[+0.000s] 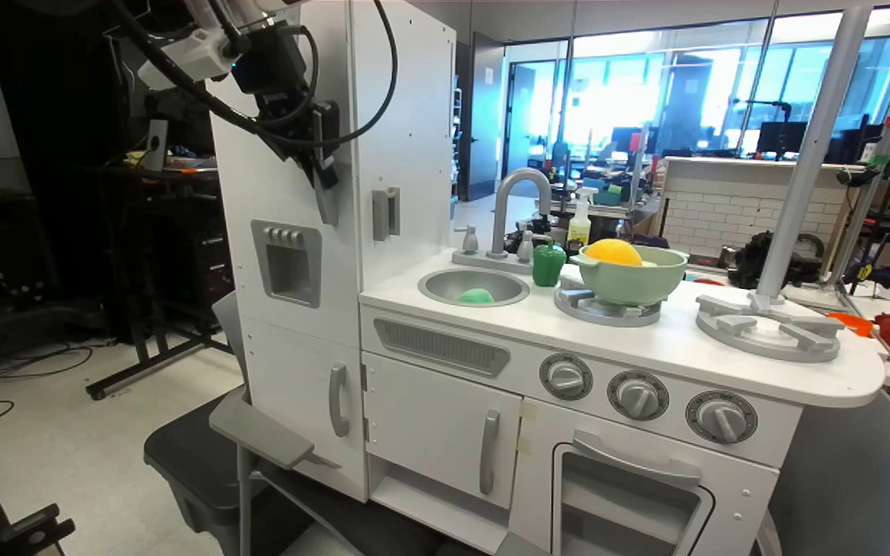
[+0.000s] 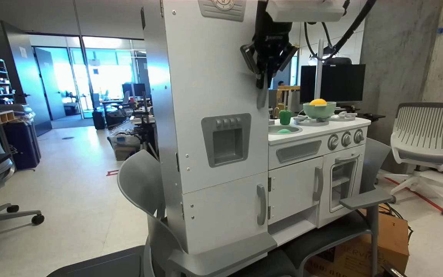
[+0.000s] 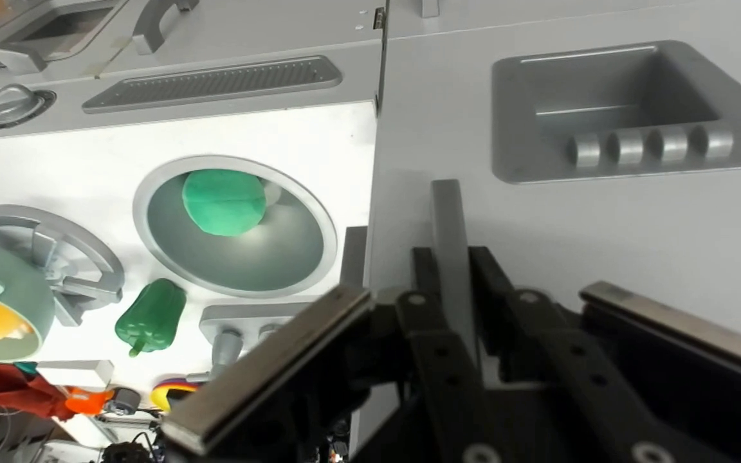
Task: Put the green and orange sponges inside the top part of the fridge then close it
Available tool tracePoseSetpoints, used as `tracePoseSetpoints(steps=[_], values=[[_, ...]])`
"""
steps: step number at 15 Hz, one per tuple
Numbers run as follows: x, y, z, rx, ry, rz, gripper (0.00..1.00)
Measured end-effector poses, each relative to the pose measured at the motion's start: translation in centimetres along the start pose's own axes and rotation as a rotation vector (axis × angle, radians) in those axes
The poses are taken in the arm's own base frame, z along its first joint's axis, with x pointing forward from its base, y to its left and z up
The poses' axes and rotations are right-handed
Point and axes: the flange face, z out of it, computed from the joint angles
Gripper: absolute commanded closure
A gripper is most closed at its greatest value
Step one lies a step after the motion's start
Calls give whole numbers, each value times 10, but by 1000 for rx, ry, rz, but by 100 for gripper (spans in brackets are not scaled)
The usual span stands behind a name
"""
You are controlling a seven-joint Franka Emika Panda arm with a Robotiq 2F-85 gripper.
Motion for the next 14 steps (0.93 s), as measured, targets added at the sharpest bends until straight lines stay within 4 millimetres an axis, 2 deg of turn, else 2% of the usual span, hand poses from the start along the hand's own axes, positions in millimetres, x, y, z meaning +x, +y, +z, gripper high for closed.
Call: tracePoseSetpoints(steps=[3, 7, 11, 14], values=[[-5, -1, -3, 5, 0, -12, 96], [-26, -1, -12, 10, -5, -7, 96], [-46, -9, -22, -10, -3, 116, 96], [-62, -23, -29, -52, 11, 204, 96]])
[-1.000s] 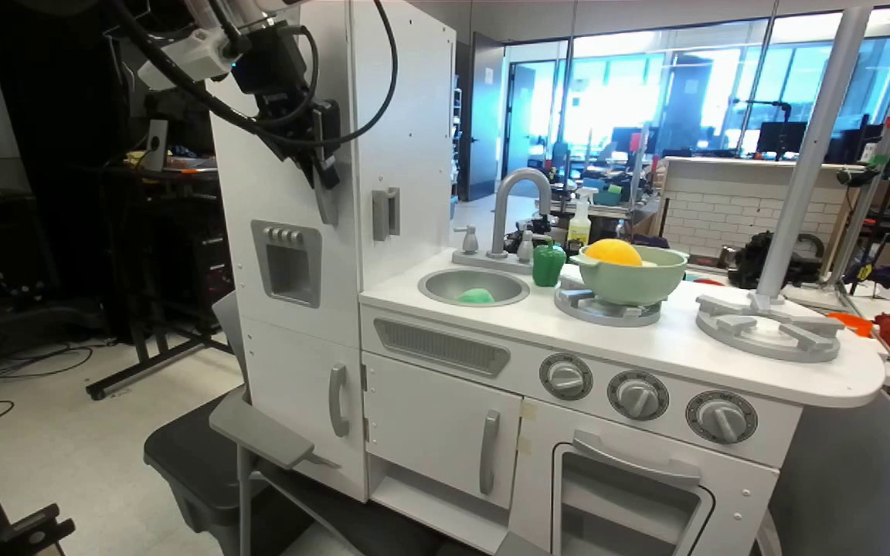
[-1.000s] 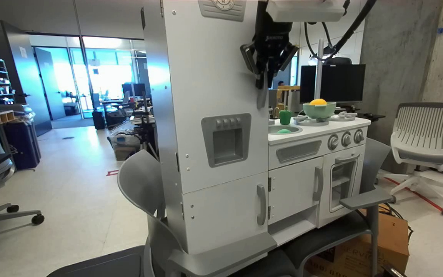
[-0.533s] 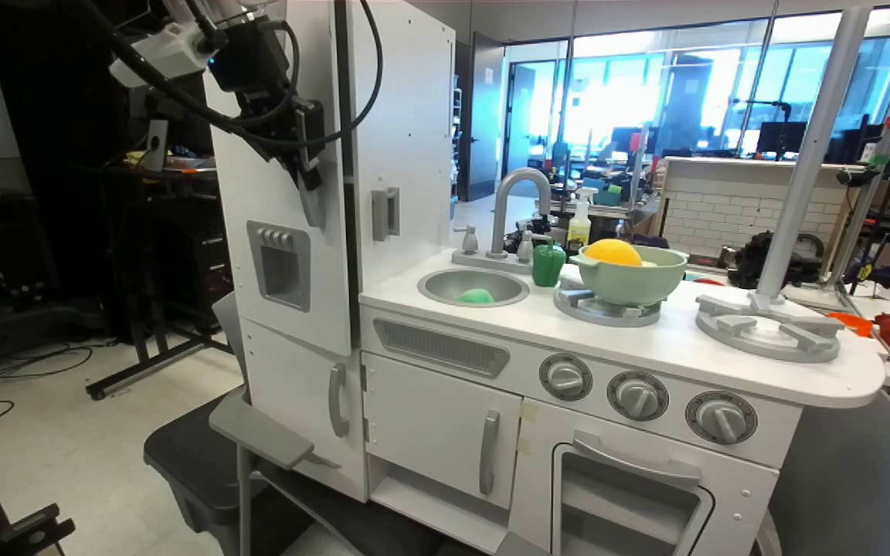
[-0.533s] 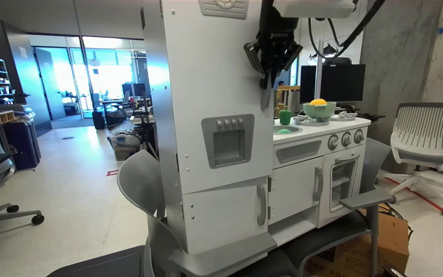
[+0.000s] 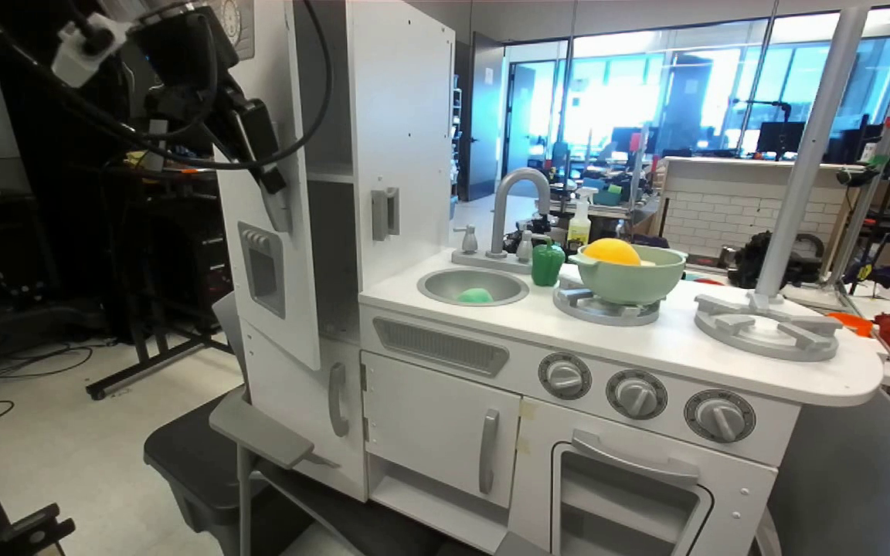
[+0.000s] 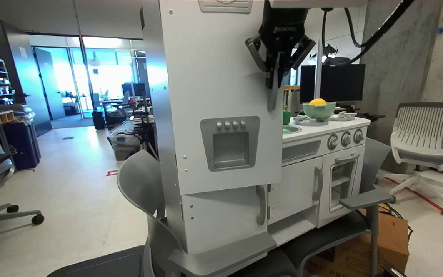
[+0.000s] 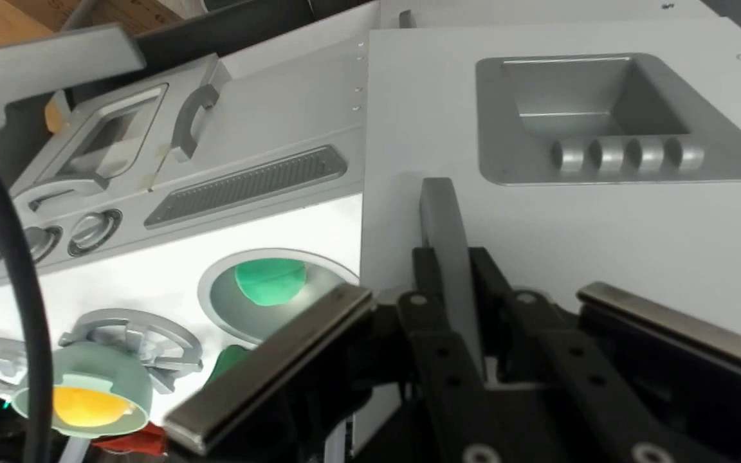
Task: Put the green and orange sponges inside the top part of the fridge then close it
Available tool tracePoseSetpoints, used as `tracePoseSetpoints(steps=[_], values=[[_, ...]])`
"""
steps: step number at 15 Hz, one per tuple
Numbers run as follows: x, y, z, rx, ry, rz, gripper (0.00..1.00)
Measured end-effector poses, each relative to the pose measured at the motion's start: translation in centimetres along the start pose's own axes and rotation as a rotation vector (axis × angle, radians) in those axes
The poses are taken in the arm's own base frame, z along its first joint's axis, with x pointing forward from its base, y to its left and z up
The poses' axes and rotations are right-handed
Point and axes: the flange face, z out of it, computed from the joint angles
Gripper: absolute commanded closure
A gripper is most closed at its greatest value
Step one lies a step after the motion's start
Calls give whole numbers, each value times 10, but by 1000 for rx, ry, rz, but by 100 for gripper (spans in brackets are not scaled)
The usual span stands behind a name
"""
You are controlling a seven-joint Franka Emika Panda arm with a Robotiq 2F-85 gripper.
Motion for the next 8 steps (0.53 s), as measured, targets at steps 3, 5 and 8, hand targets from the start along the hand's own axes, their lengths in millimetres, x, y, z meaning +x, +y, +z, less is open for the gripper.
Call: tracePoseSetpoints(steps=[3, 5, 8], values=[[-26, -16, -14, -48, -5, 63, 96], [-47, -28, -27, -65, -14, 101, 59], [-84, -54, -41, -83, -32, 117, 45]])
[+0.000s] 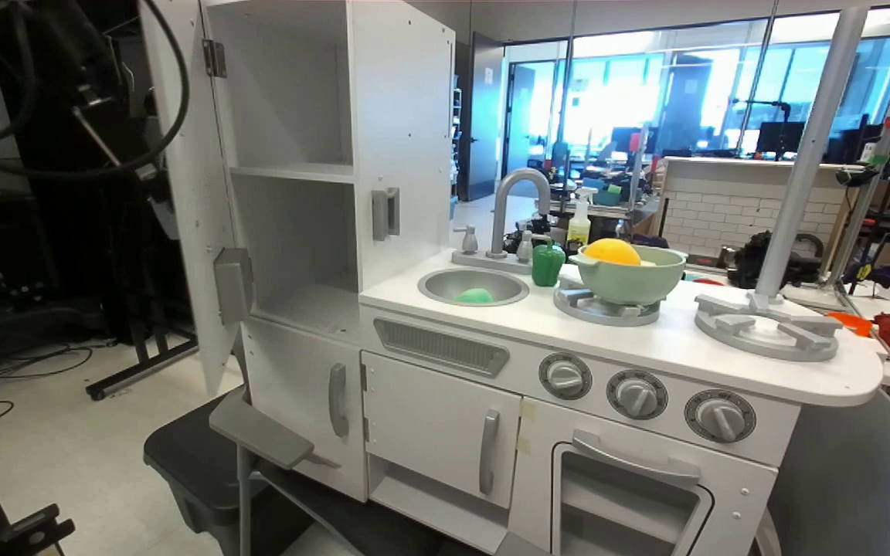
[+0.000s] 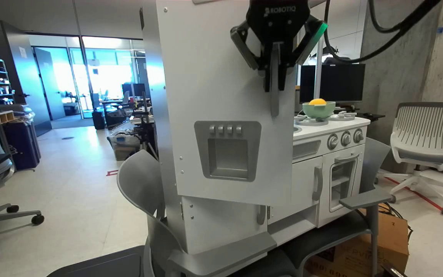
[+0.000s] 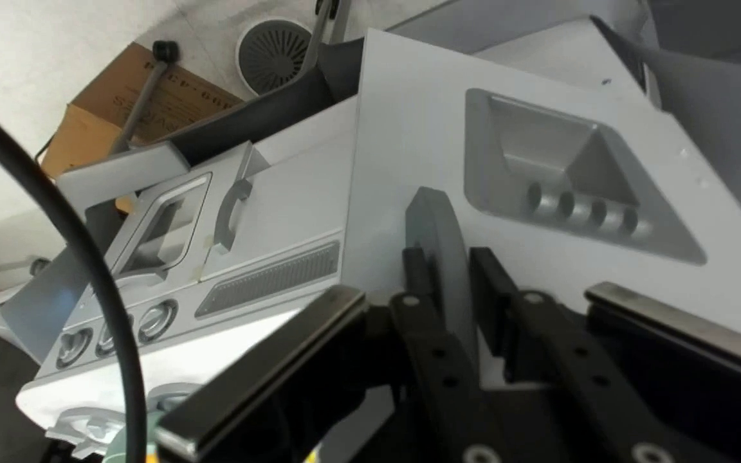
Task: Put the green and orange sponges inside the top part of the fridge then close it
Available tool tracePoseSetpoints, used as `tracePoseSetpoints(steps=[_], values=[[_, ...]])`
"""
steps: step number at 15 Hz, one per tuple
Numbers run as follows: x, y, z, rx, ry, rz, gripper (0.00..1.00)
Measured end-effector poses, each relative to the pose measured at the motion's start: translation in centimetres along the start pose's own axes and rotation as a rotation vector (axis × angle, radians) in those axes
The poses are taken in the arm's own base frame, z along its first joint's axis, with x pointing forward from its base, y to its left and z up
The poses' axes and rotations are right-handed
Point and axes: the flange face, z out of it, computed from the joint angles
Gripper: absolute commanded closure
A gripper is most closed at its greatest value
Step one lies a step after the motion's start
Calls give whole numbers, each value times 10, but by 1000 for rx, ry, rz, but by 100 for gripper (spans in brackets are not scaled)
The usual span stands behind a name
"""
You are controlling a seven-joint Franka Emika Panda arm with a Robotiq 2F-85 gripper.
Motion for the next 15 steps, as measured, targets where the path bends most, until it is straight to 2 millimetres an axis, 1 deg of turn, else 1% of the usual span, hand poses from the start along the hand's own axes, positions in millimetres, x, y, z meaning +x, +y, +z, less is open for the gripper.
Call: tracePoseSetpoints(steps=[2, 3, 4, 6, 8, 9, 10, 11, 13, 15], values=[[-47, -27, -5, 25, -46, -62, 30], [-72, -41, -11, 44, -75, -98, 23], [-98, -54, -18, 64, -102, -138, 15], [-143, -76, -36, 106, -146, -220, 2], [-175, -92, -55, 143, -170, -287, 0], [-185, -96, -62, 157, -176, -312, 0], [-190, -99, -67, 166, -181, -332, 0], [-191, -101, -72, 170, -182, -349, 0], [-180, -99, -82, 161, -171, -361, 0], [-157, -92, -98, 129, -152, -352, 0]])
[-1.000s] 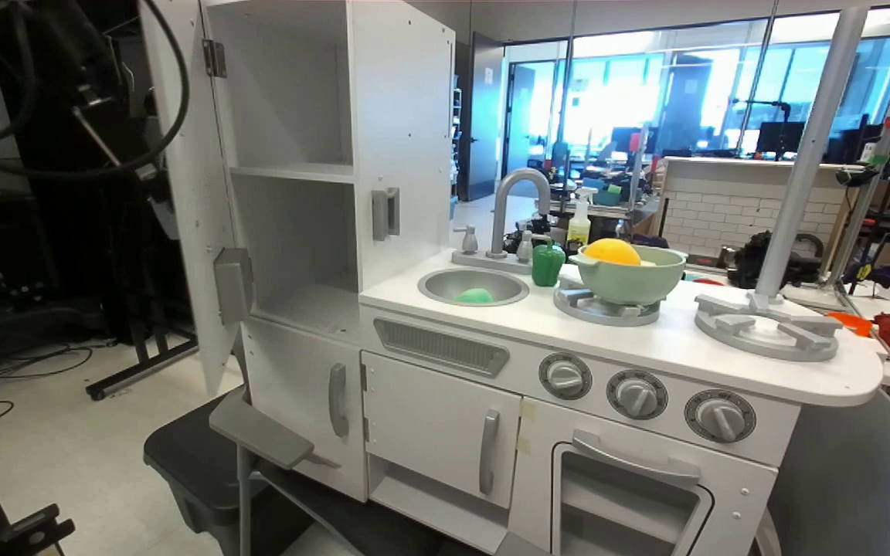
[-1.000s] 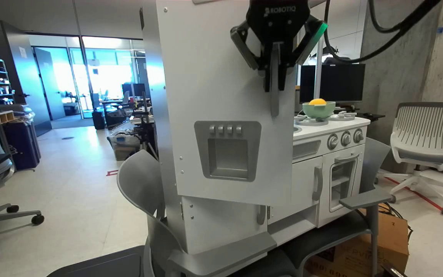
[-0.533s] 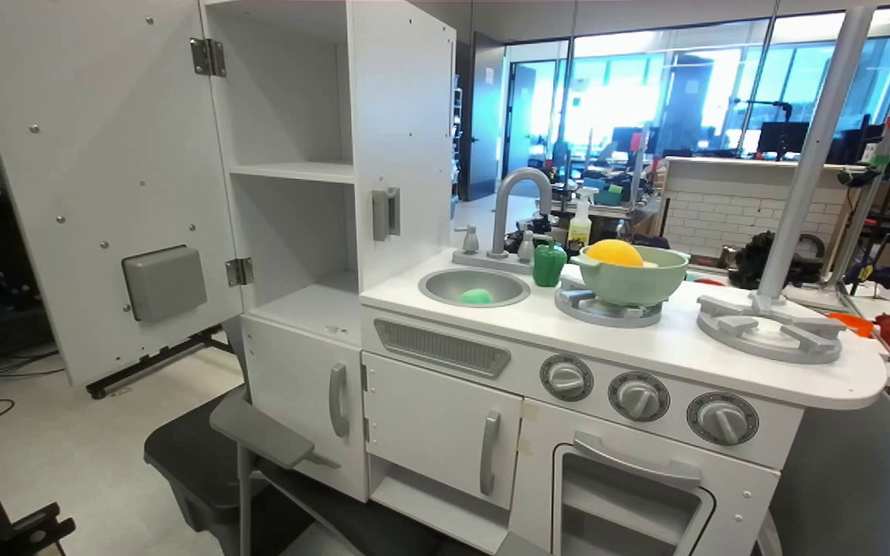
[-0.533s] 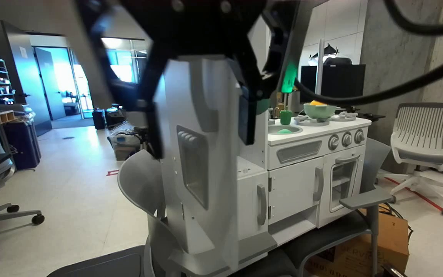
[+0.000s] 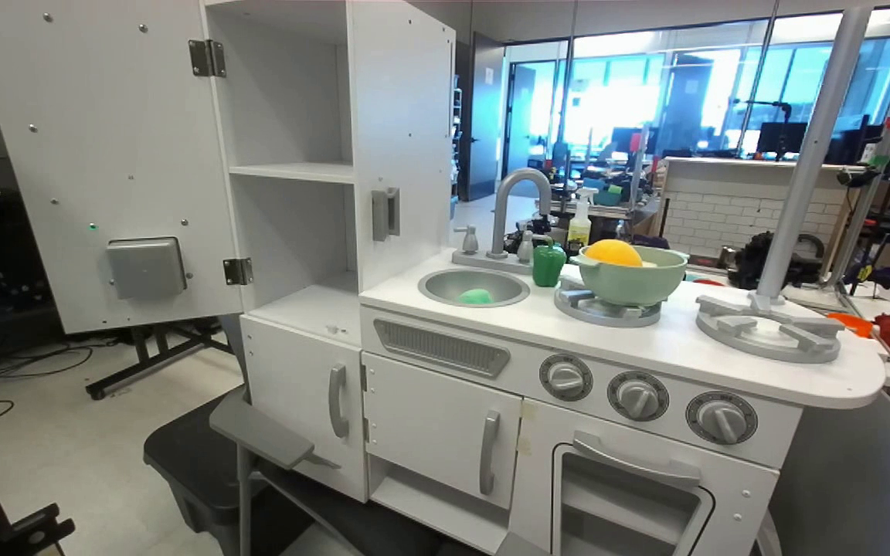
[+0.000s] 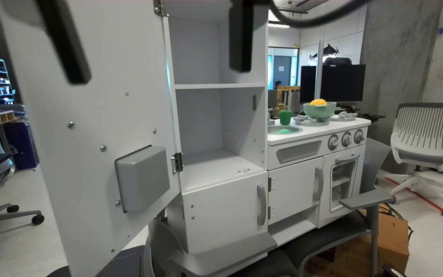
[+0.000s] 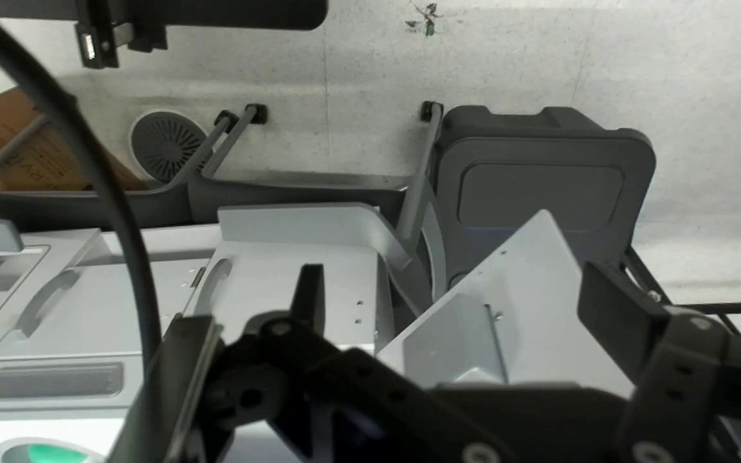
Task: Put the green and orange sponges inside the top part of the fridge then close it
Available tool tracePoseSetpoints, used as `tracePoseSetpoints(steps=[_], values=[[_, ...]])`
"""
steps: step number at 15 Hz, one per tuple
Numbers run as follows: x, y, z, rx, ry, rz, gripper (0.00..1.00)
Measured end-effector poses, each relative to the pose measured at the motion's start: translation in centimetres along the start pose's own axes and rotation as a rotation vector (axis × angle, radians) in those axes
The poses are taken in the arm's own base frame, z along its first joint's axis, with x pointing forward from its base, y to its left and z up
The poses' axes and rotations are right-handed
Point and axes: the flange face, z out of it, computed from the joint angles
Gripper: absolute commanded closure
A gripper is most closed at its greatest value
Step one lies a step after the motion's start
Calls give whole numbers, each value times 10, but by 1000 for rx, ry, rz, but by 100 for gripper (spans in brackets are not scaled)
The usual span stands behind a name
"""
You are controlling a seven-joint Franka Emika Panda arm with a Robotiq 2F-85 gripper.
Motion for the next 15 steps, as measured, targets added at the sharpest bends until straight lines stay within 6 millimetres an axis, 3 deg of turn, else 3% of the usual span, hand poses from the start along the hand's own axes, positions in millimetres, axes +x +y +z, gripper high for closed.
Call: tracePoseSetpoints(steps=[3, 7, 11, 15], values=[[35, 42, -34, -84, 5, 32, 0], [97, 137, -66, -178, -15, 88, 0], [159, 245, -72, -205, -26, 164, 0], [216, 351, -64, -223, -44, 236, 0]])
